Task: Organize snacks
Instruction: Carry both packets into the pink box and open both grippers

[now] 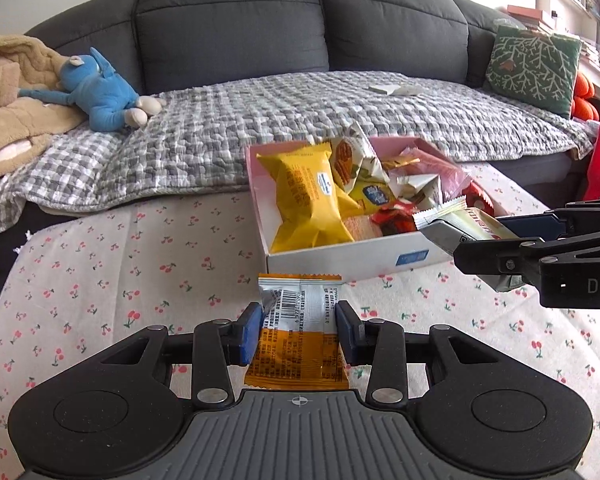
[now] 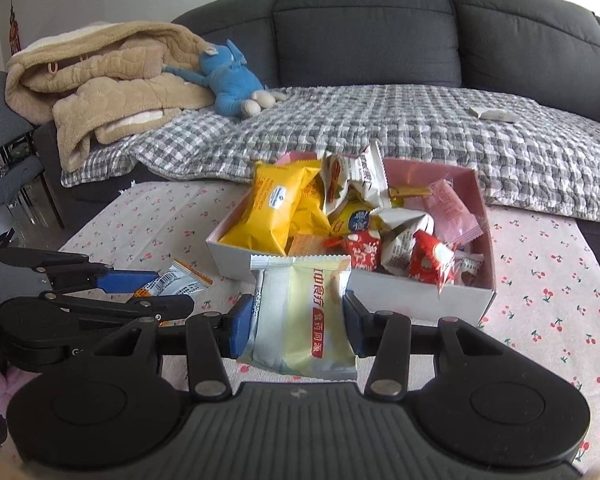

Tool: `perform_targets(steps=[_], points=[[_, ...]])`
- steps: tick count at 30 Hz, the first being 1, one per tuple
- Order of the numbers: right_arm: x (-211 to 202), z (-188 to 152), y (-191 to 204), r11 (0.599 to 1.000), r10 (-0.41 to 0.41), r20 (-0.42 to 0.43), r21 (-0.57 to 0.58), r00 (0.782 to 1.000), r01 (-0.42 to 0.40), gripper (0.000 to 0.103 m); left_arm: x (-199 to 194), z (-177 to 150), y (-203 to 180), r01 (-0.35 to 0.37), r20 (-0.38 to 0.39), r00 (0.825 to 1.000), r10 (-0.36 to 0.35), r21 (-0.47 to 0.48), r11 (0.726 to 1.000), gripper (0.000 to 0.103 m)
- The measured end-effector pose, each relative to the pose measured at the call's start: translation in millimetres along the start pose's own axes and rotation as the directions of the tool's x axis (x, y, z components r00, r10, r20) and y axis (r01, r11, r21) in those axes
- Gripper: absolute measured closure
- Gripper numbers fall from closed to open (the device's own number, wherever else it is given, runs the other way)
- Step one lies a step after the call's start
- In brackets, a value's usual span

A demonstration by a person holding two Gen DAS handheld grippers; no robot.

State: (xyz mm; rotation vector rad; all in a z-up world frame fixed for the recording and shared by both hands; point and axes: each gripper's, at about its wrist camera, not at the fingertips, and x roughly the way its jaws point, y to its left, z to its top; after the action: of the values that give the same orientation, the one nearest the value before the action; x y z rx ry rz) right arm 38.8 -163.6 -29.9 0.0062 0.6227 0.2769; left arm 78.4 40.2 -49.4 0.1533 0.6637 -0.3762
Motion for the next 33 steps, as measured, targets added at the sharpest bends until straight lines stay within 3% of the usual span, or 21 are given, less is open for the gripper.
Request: perform_targets(steps=[4, 13, 17, 27, 30, 33], points=[[-2.3, 18.0, -13.6, 1.0, -0.026, 0.039, 0.004, 0.999, 0.026, 0.06, -2.5, 14.9, -7.7, 0.022, 0.03, 0.999, -0.022, 0.0, 1.0, 0.066], [23.8, 42.2, -57.0, 0.987, -0.086, 0.059, 0.14, 0.995, 0.077, 0.059, 35.2, 59.4, -40.2, 0.106, 0.067, 0.992, -0.105, -0.014, 0.994, 0.066], [34.1, 47.6, -73.8, 0.978, -0.101, 0.051, 0.186, 0.994, 0.09, 0.059, 56.7, 68.4, -53.2, 0.099, 0.072, 0.992, -0.101, 0.035, 0.994, 0.066], [52.7, 56.0, -88.6, 0.973, -0.089, 0.044, 0.219, 0.995, 0.077, 0.058, 89.7, 82.9, -55.1, 0.06, 0.075, 0.995, -0.064, 0.056, 0.997, 0.064], [56.1, 57.2, -91.2, 0.971, -0.086, 0.042, 0.225, 0.995, 0.074, 0.051, 93.2, 82.6, -56.4, 0.059, 0.072, 0.995, -0.064, 0.076, 0.995, 0.061], [54.3, 57.7, -93.1, 0.969, -0.086, 0.051, 0.238, 0.995, 0.071, 0.037, 91.1, 81.4, -57.2, 0.05, 0.084, 0.995, -0.057, 0.085, 0.995, 0.041]])
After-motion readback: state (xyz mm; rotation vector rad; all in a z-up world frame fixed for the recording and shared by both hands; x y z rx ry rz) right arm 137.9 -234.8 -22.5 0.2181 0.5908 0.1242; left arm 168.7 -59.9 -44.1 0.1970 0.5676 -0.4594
